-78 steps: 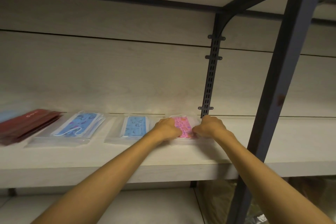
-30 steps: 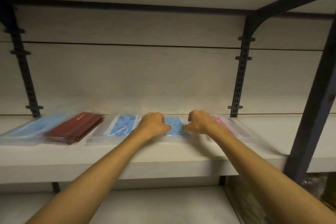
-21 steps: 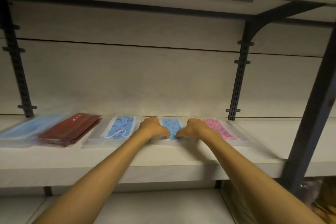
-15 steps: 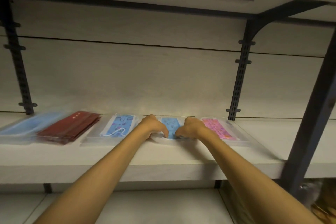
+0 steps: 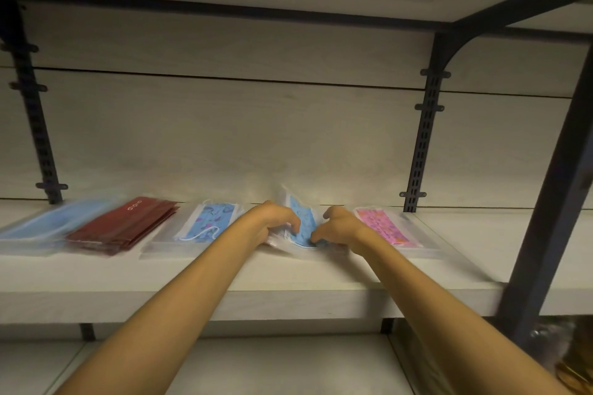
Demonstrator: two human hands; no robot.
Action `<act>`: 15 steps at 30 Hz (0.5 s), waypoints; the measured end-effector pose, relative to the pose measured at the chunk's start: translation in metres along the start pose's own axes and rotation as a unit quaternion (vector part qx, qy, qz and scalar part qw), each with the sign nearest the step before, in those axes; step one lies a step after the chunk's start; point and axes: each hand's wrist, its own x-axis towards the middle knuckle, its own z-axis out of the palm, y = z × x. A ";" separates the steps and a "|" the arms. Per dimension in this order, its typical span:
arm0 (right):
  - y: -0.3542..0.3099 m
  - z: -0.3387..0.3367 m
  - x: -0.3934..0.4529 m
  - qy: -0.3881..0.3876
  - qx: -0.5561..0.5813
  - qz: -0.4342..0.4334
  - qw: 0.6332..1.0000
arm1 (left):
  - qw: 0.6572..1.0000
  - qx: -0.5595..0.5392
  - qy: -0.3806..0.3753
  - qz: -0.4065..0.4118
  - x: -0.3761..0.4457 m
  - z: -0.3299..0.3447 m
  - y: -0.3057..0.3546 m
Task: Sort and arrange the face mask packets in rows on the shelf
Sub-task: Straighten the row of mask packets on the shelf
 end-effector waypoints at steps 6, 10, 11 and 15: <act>0.007 -0.003 0.002 0.015 0.044 -0.004 0.999 | 0.996 -0.069 0.041 0.030 0.006 0.004 -0.008; 0.007 -0.012 0.004 0.035 0.221 0.017 0.975 | 0.982 -0.166 0.024 0.086 0.008 -0.003 -0.015; 0.007 -0.012 0.006 0.049 0.271 0.017 0.961 | 0.977 -0.183 0.024 0.109 0.005 -0.005 -0.015; -0.001 -0.017 0.010 0.104 0.351 -0.050 0.929 | 0.950 -0.223 0.024 0.216 0.000 -0.009 -0.011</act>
